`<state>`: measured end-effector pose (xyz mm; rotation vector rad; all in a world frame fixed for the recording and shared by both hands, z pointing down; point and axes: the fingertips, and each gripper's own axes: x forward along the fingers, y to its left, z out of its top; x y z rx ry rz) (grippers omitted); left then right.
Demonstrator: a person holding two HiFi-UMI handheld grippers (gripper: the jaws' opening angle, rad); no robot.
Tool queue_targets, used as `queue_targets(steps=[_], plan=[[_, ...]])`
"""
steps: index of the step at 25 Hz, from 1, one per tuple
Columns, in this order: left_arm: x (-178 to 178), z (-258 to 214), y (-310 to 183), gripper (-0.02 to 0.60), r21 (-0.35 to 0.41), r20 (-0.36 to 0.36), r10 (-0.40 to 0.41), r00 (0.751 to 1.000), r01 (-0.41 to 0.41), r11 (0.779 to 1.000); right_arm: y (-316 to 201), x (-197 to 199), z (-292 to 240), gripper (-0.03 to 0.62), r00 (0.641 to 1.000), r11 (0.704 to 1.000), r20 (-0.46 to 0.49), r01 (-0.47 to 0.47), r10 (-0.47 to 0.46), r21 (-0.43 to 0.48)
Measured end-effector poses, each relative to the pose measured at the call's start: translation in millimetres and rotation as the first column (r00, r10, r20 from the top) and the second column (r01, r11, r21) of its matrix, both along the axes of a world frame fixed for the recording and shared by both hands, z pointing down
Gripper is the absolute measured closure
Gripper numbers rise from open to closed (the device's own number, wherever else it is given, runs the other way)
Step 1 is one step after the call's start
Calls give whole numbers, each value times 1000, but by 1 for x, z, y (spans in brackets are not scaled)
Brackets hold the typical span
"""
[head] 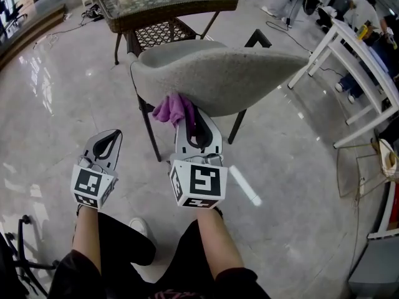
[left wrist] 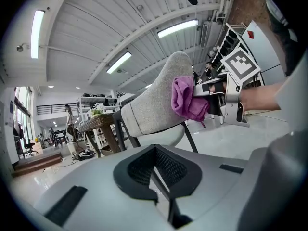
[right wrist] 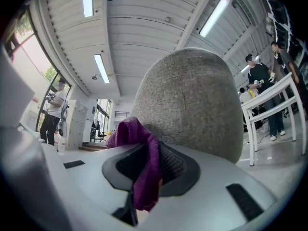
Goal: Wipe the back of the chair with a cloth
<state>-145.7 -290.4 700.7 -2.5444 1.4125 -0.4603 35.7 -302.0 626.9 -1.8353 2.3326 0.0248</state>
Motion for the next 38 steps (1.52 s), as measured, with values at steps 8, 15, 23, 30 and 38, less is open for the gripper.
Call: queue_targets(steps=[8, 15, 23, 30, 38], plan=[[37, 1, -6, 572, 4, -16, 70, 997, -70, 998, 9, 67, 5, 517, 992, 992, 4, -122, 122, -2], [50, 5, -9, 572, -3, -14, 94, 995, -94, 996, 0, 136, 13, 517, 968, 967, 12, -251, 251, -34], [41, 10, -17, 572, -5, -16, 84, 996, -84, 996, -10, 174, 25, 517, 940, 940, 49, -333, 337, -67], [28, 14, -26, 572, -18, -48, 67, 997, -68, 998, 7, 195, 30, 517, 912, 913, 56, -402, 406, -73], [6, -9, -38, 572, -85, -90, 26, 996, -33, 996, 56, 199, 12, 517, 900, 902, 90, -415, 426, -121]])
